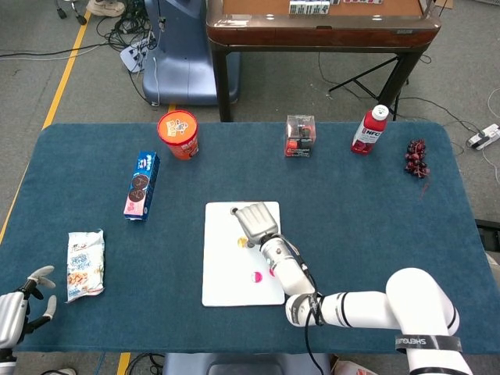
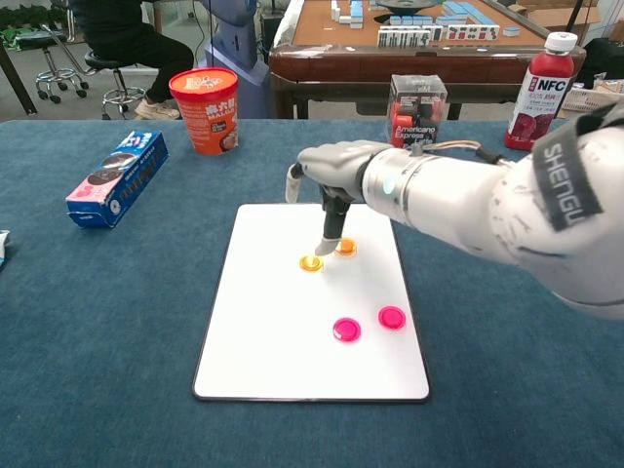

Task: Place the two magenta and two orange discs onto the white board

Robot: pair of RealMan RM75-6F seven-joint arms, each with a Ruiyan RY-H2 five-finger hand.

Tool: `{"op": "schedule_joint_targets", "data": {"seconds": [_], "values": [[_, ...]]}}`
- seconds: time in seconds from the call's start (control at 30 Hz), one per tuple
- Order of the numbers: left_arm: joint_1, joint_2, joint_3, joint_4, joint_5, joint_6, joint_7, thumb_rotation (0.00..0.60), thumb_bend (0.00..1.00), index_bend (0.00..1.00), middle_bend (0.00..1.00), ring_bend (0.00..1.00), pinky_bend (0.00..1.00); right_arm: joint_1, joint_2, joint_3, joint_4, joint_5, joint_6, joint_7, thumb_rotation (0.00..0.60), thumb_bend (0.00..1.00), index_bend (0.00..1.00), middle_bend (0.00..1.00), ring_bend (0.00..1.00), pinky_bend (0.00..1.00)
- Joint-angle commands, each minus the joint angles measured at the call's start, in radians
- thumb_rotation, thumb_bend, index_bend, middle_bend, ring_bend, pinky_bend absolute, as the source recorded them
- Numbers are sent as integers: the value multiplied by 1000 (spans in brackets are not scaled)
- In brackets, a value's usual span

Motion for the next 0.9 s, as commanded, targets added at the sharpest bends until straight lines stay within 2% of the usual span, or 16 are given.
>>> {"op": "schedule_joint_targets", "data": {"seconds": [0.03,0.13,0.27,0.5,0.7,0.83,0.9], "values": [[-5,6,-7,-6,0,0,-1,600,472,271,426,506,662,-39,80,-12,-87,-46,59,6,600,37,320,992,1000,1000],[-15,18,-19,-20,1,0,-4,600,472,271,426,506,662,-79,177,-26,-188,-69,114,1,600,81,371,918,968,1000],[-36,44,-38,-53,0,-9,-6,600,472,272,426,506,662,-147,327,-58,-332,-117,203,-5,600,91,383,797,864,966],[-77,97,-72,-124,-4,-33,10,600,472,272,426,506,662,-293,557,-133,-524,-250,331,51,600,94,388,630,657,796],[-118,139,-105,-181,-19,-65,36,600,472,272,426,506,662,-444,691,-211,-587,-433,416,179,600,102,413,578,579,616],[-142,167,-131,-212,-46,-84,49,600,472,272,425,506,662,-555,746,-253,-579,-549,483,296,600,108,432,562,554,436],[-149,182,-141,-227,-61,-92,48,600,472,272,425,506,662,-603,760,-271,-565,-597,512,348,600,111,439,562,549,400]]}}
